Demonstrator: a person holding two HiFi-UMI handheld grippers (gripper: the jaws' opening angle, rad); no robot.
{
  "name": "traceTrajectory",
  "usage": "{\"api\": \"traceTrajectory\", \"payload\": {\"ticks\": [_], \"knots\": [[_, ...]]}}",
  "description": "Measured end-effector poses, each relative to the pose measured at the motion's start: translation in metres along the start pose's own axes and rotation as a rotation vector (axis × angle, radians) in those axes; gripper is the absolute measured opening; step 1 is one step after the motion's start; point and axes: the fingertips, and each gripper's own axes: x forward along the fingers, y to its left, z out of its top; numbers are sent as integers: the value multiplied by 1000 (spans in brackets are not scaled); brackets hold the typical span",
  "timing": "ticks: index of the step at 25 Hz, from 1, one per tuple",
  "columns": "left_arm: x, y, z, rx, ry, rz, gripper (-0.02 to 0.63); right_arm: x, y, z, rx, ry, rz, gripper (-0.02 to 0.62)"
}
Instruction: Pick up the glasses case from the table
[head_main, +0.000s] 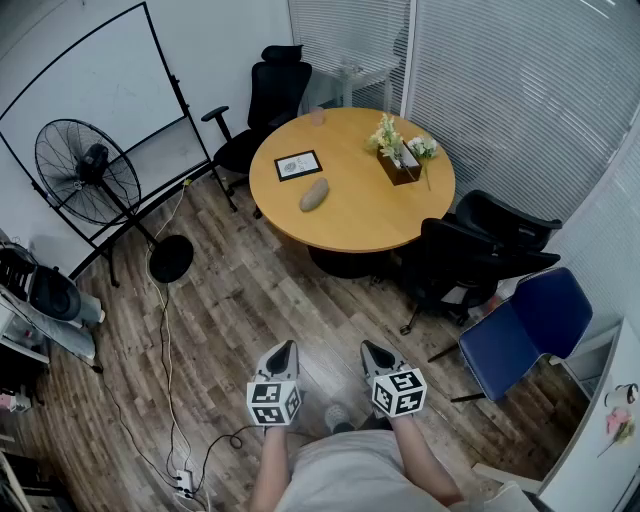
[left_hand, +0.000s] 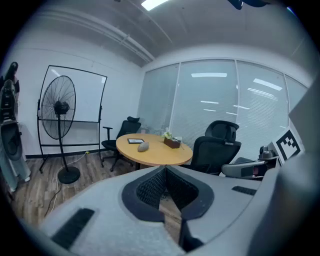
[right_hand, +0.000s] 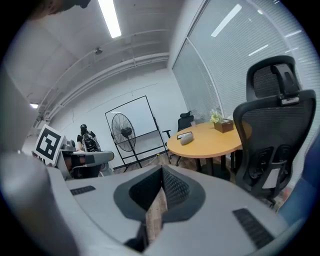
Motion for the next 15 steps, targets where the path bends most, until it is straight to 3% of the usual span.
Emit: {"api": "traceTrajectory", "payload": {"ticks": [12,15], "knots": [[-3,0,-2,-20,-36,-45,14,4,9,-7,15,-5,25,-3],[-6,7,4,-24,-59,-39,15,8,14,-5,9,-8,36,48]]}}
